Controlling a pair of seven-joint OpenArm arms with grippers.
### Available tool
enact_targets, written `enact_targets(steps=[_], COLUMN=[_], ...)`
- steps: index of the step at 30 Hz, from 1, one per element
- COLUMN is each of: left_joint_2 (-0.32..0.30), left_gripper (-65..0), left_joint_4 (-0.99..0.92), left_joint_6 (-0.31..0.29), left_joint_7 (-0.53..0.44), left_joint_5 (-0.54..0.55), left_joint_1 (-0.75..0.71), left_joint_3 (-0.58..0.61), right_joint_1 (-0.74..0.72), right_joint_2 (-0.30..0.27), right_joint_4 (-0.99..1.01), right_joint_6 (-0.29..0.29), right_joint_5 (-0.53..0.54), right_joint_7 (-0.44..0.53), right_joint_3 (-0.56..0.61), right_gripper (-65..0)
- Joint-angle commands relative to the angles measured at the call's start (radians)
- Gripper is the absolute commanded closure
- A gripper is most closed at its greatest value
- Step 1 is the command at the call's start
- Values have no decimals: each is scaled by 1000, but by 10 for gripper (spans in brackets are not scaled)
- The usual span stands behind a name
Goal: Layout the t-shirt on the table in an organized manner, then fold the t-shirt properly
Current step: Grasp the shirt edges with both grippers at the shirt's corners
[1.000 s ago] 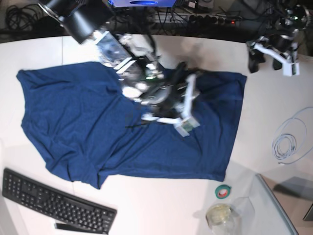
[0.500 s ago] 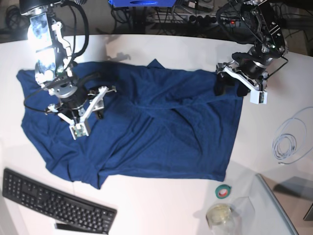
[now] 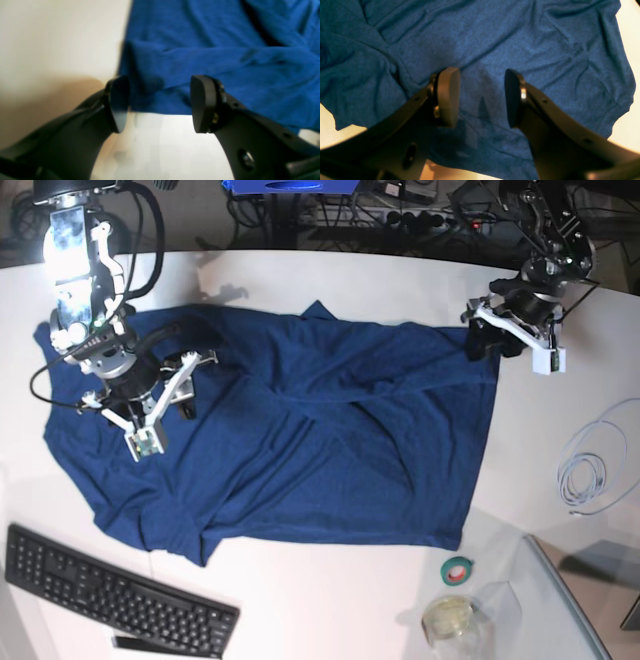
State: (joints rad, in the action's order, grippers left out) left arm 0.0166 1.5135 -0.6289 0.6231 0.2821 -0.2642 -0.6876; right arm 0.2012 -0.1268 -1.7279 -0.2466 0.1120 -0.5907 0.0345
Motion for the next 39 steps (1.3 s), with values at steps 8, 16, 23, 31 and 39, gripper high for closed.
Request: enact_targets(steps=[8, 16, 23, 31, 39], left_joint_2=[-11, -11, -14, -14, -13], left_gripper=[-369, -367, -364, -355, -74], left_joint_4=[-31, -66, -74, -115, -123], left_joint_6=[-1, 2, 44, 45, 47], left_joint_7=[-21, -21, -21, -16, -15], left_joint_5=[13, 13, 13, 13, 13], left_joint_1=[27, 42, 52, 78, 92], left_joint_3=[-2, -2, 6, 6, -1], right_joint_1=[-6, -9, -9, -12, -12], right_joint_2=[-3, -3, -3, -3, -3], right_joint_4=[-16, -16, -16, 32, 38], right_joint_6=[-6, -6, -6, -6, -6], right_joint_5=[4, 4, 4, 4, 4], right_joint_7=[24, 24, 24, 25, 28], right_joint_3=[-5, -5, -5, -5, -5], right_gripper=[-272, -272, -272, -272, -272])
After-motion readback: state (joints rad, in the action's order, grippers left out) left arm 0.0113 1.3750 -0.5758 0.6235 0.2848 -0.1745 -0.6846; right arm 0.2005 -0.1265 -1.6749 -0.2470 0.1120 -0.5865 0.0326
